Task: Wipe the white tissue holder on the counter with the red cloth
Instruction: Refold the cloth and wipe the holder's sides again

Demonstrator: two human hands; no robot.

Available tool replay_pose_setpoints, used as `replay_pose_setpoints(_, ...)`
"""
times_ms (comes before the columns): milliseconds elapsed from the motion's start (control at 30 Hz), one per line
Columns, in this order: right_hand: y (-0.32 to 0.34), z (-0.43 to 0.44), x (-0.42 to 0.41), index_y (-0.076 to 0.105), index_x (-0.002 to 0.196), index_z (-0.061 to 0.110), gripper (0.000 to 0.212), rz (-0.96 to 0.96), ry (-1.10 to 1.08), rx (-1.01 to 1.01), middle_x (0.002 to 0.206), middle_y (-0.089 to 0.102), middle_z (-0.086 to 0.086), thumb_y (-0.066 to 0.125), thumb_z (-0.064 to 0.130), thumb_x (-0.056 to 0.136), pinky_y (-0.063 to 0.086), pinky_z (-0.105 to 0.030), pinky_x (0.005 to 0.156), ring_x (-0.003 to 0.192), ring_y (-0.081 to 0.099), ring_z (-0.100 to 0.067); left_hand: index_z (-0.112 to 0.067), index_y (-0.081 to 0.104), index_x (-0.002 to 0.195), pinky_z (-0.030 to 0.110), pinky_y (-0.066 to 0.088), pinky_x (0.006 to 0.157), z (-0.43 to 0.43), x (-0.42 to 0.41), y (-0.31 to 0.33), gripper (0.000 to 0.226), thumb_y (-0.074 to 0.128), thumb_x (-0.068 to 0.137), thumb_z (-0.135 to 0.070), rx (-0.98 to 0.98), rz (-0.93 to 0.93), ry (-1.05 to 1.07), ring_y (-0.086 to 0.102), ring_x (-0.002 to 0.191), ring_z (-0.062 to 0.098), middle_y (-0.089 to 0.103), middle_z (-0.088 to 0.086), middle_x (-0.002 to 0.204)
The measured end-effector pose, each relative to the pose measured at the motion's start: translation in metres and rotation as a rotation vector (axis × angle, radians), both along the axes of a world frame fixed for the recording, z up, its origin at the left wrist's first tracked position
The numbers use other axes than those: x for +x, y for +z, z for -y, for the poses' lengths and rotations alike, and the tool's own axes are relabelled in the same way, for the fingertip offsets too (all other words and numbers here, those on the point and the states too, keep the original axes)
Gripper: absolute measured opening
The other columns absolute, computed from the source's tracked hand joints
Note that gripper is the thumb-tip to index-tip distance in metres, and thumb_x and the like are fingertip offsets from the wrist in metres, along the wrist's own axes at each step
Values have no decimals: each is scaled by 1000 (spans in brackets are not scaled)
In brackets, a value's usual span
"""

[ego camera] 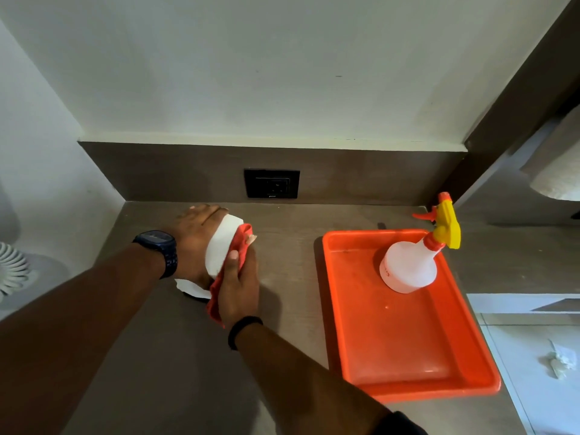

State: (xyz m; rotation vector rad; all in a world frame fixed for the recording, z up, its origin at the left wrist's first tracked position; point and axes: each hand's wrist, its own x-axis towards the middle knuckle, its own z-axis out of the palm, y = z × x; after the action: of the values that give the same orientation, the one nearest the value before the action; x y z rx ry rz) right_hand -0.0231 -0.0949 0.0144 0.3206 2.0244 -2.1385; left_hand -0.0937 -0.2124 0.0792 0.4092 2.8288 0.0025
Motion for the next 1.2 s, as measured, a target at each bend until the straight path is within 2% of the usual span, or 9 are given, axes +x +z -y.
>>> replay_pose_setpoints(133, 12, -3, -15, 20, 152, 42, 72, -202, 69, 149, 167, 19, 3, 21, 72, 86, 7, -42, 125, 150, 4, -6, -22, 25, 141, 45, 31, 112, 4, -2, -6, 129, 67, 33, -79, 30, -103, -117, 40, 130, 28, 42, 6, 140)
replay_pose_setpoints(200, 15, -7, -26, 15, 153, 36, 73, -243, 107, 194, 168, 14, 3, 19, 67, 87, 1, -37, 122, 146, -3, -3, -23, 31, 137, 48, 37, 107, 5, -3, -9, 122, 65, 34, -80, 38, -130, -154, 46, 124, 29, 48, 5, 134)
replay_pose_setpoints(333, 6, -3, -30, 25, 152, 35, 71, -132, 24, 128, 162, 33, -3, 24, 67, 90, 17, -47, 124, 152, 22, -23, -19, 28, 137, 45, 33, 110, 4, -3, -7, 132, 69, 26, -77, 23, -120, -74, 42, 126, 27, 44, 5, 137)
replay_pose_setpoints(467, -7, 2, -21, 33, 139, 53, 63, 63, -27, -8, 147, 49, 2, 26, 78, 83, 38, -54, 113, 134, 46, -22, -16, 17, 142, 42, 24, 116, -1, -1, -4, 141, 72, 26, -74, 13, -55, 0, 31, 137, 27, 32, 6, 148)
replay_pose_setpoints(667, 1, 4, -10, 35, 145, 40, 61, 3, -43, -9, 147, 49, 3, 31, 67, 90, 43, -51, 112, 133, 49, -19, -12, 10, 147, 42, 16, 120, 1, -2, -3, 143, 77, 35, -72, -3, -28, 2, 22, 142, 29, 24, 10, 154)
replay_pose_setpoints(833, 12, 1, -33, 44, 143, 28, 69, -89, -47, 48, 140, 55, 0, 32, 67, 87, 41, -44, 112, 129, 51, -17, -15, 24, 140, 42, 27, 115, 4, -3, -6, 135, 66, 29, -79, -4, -95, -68, 37, 132, 26, 40, 6, 142)
replay_pose_setpoints(933, 12, 1, -40, 47, 137, 35, 59, 3, -60, 34, 137, 58, -2, 30, 63, 88, 41, -49, 110, 126, 53, -22, -16, 25, 138, 42, 31, 112, 4, -3, -9, 136, 67, 24, -77, 6, -107, -35, 39, 129, 25, 42, 5, 140)
replay_pose_setpoints(1067, -1, 5, -34, 41, 138, 43, 78, 153, -81, -2, 142, 55, -1, 20, 79, 73, 41, -52, 111, 129, 52, -25, -17, 18, 142, 42, 25, 116, 3, -2, -9, 141, 72, 25, -75, 23, -90, -2, 33, 135, 26, 34, 6, 148)
replay_pose_setpoints(1200, 8, 5, -14, 37, 141, 45, 55, 208, -56, -30, 142, 53, 4, 25, 65, 92, 43, -51, 111, 128, 52, -23, -15, 15, 145, 42, 20, 118, 2, -1, -9, 139, 78, 34, -71, 13, -101, 5, 29, 139, 28, 30, 8, 152)
